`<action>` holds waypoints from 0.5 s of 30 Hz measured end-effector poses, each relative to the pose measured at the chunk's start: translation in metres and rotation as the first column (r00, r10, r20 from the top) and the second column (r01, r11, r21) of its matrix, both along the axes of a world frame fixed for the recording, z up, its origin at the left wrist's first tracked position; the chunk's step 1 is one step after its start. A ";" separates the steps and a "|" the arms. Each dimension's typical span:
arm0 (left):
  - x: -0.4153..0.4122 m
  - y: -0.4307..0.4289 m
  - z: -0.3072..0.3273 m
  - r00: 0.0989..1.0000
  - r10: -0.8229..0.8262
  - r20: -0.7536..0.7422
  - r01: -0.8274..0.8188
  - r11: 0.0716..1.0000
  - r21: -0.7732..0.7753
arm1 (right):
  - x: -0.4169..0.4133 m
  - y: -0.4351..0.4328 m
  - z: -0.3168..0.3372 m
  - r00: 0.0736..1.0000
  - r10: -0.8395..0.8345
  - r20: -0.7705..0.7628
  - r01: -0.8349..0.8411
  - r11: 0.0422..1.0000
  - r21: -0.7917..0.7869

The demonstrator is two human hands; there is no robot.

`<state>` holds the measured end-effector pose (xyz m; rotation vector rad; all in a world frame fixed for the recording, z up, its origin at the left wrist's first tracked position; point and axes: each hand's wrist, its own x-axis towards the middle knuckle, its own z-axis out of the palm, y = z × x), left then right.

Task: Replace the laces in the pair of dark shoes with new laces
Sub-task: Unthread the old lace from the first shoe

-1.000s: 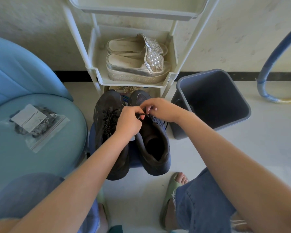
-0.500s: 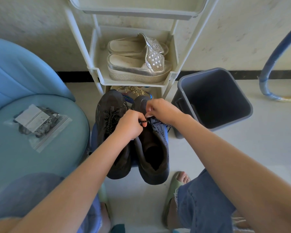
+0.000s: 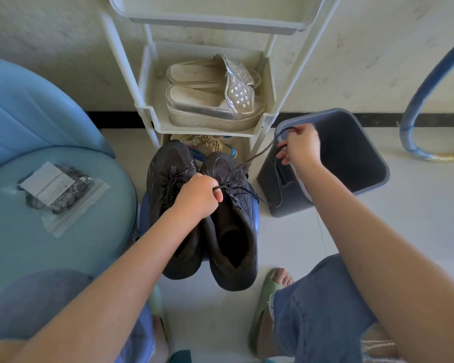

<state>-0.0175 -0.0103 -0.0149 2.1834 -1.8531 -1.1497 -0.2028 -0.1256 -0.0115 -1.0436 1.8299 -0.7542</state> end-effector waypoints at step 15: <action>-0.002 -0.007 -0.004 0.982 0.141 -0.125 -0.153 0.984 -0.093 | 0.055 0.038 -0.024 0.451 0.828 -0.333 -0.853 0.510 0.112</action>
